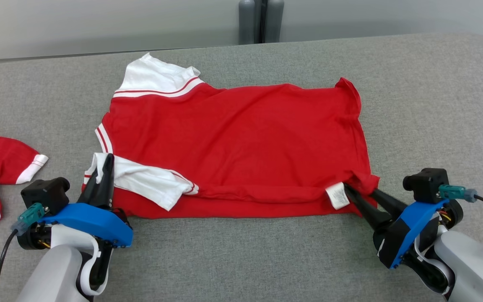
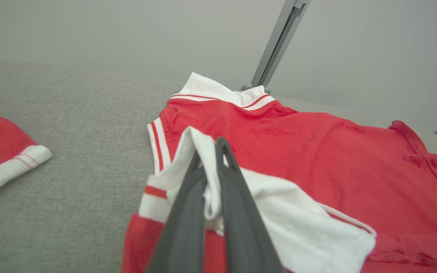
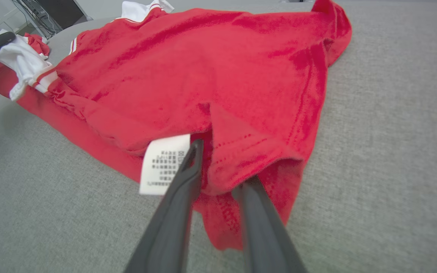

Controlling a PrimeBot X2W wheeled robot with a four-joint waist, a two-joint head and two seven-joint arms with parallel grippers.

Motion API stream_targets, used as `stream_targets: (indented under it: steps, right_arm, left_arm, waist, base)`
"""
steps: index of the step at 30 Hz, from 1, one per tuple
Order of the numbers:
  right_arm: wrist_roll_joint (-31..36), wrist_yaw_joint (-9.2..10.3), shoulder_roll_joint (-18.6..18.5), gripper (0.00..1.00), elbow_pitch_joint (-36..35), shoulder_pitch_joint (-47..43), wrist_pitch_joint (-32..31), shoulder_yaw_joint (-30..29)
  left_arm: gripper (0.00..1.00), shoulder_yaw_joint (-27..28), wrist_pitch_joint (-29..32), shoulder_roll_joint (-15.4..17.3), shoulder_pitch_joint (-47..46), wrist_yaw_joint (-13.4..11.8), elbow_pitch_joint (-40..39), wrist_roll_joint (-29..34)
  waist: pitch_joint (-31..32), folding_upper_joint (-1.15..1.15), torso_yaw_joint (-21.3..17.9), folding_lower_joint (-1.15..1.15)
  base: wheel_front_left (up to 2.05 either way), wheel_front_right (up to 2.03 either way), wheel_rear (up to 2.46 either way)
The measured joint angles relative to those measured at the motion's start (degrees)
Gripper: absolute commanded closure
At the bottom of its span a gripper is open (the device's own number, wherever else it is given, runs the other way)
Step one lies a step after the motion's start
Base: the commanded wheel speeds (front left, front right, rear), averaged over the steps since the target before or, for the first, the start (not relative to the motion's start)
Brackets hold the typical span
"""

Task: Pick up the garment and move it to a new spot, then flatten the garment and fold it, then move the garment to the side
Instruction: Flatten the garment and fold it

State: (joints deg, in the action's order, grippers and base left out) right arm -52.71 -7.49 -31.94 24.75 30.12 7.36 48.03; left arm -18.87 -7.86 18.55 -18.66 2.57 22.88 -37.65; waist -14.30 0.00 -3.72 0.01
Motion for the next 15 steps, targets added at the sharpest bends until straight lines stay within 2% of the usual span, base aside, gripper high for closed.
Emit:
stream_targets:
  steps: [1, 2, 9, 15]
  right_arm:
    - [0.01, 0.0, 0.03, 0.0, 0.48, 0.3, 0.7, 0.29]
    - [0.01, 0.0, 0.03, 0.0, 1.01, 0.48, 1.43, 0.63]
    - [0.0, 0.0, -1.41, 0.0, 3.8, -0.51, 5.54, 0.86]
    - [0.53, 0.0, -2.05, 0.0, 4.15, -4.25, 6.86, -1.43]
  left_arm:
    - [0.06, -0.01, -0.51, -0.12, -0.46, 0.03, 0.9, 0.05]
    - [0.0, -0.02, -1.09, -0.29, -0.8, 0.08, 1.69, 0.31]
    - [0.0, 0.94, -4.74, -1.07, -0.81, 0.01, 4.61, 0.33]
    - [0.0, 1.94, -6.32, -0.74, 4.26, -1.1, 3.69, 0.65]
  waist:
    - [-0.02, 0.0, -0.04, 0.0]
    - [0.02, 0.0, -0.07, 0.0]
    - [1.84, 0.0, 0.35, 0.0]
    - [3.36, 0.0, 0.51, -0.01]
  base:
    - [0.0, 0.0, 0.0]
    - [0.0, 0.0, 0.0]
    - [0.0, 0.0, 0.0]
    - [0.0, 0.0, 0.0]
